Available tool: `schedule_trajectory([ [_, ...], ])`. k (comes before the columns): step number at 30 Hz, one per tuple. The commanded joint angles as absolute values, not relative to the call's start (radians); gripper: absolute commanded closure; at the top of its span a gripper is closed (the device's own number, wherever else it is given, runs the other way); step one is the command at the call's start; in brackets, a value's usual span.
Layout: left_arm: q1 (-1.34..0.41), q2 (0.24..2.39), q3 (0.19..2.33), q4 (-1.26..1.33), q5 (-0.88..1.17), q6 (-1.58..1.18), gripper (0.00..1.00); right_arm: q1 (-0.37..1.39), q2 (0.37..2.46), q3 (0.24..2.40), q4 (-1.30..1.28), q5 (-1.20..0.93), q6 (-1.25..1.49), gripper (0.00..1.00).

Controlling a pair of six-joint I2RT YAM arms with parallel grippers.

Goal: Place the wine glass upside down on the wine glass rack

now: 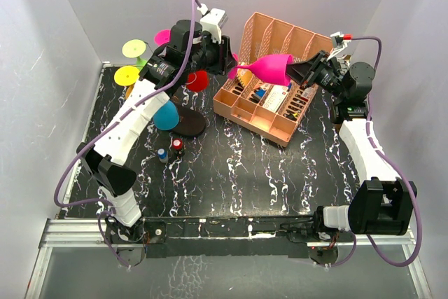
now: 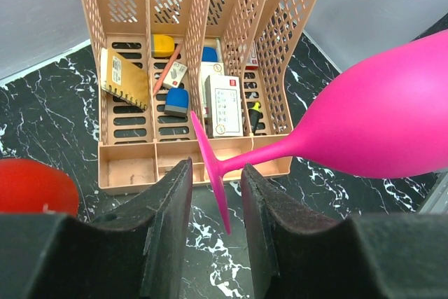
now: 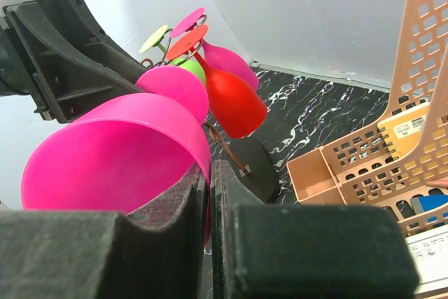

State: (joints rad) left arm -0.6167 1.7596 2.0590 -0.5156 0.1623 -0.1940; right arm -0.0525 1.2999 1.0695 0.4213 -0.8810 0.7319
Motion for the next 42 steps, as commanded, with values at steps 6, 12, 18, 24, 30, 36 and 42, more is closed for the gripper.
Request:
schedule_trajectory([
  [6, -0.619, 1.714, 2.052, -0.522, 0.156, -0.195, 0.75, -0.050, 1.282, 1.085, 0.459, -0.857, 0.713, 0.92],
  [12, -0.620, 1.714, 2.054, -0.522, 0.183, -0.199, 0.89, -0.051, 1.280, 1.083, 0.457, -0.854, 0.705, 0.92],
  [18, -0.619, 1.697, 2.063, -0.527, 0.173, -0.171, 1.00, -0.051, 1.274, 1.087, 0.427, -0.855, 0.655, 0.71],
  [24, -0.605, 1.647, 2.056, -0.533, 0.110, -0.122, 1.00, -0.070, 1.278, 1.092, 0.394, -0.947, 0.550, 0.40],
  [30, -0.551, 1.581, 2.038, -0.541, 0.092, -0.083, 1.00, -0.106, 1.289, 1.138, 0.310, -1.007, 0.481, 0.19],
  [36, -0.516, 1.539, 2.048, -0.540, 0.070, -0.030, 1.00, -0.119, 1.294, 1.199, 0.239, -1.055, 0.461, 0.10],
  [42, -0.515, 1.520, 2.063, -0.541, 0.091, 0.133, 1.00, -0.135, 1.307, 1.250, 0.104, -1.003, 0.365, 0.09],
])
